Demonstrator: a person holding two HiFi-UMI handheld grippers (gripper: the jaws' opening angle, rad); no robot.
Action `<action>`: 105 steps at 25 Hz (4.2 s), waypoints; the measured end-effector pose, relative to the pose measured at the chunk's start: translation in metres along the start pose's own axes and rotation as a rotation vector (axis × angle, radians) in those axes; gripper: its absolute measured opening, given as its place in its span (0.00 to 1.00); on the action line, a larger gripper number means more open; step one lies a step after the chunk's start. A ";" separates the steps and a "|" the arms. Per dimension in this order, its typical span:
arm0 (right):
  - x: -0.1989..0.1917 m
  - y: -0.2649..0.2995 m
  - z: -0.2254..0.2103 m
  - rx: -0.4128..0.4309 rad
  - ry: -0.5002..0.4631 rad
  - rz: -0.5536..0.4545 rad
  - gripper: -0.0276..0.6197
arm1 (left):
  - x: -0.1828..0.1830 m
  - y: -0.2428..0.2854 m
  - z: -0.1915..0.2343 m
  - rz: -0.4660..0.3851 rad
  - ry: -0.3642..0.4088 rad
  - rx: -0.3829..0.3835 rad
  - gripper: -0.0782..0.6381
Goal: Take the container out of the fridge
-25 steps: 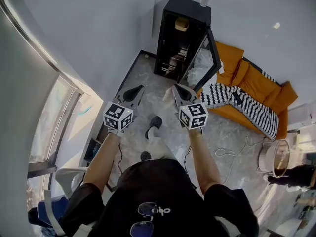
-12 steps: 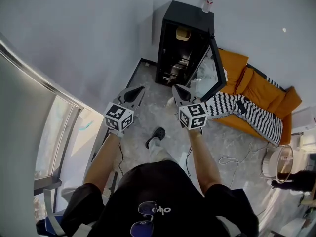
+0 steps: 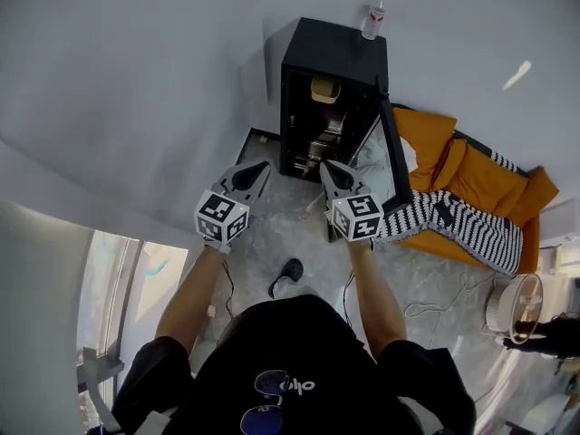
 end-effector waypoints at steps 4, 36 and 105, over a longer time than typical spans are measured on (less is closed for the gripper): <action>0.005 0.021 -0.038 -0.024 0.013 -0.010 0.05 | 0.003 0.048 0.018 0.012 0.004 -0.022 0.12; -0.006 0.055 -0.130 -0.150 0.061 0.003 0.05 | -0.005 0.178 0.048 0.031 0.008 -0.152 0.12; -0.155 0.287 -0.283 -0.125 0.025 0.132 0.56 | -0.198 0.404 0.219 0.201 -0.023 -0.280 0.50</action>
Point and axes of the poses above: the fingertips, and each gripper's own axes: y forward along the fingers, z to its left, x out of its top, the point moved 10 cm from there along -y, backward along the fingers, and after that the axes turned 5 degrees about -z, right-handed, at the moved point
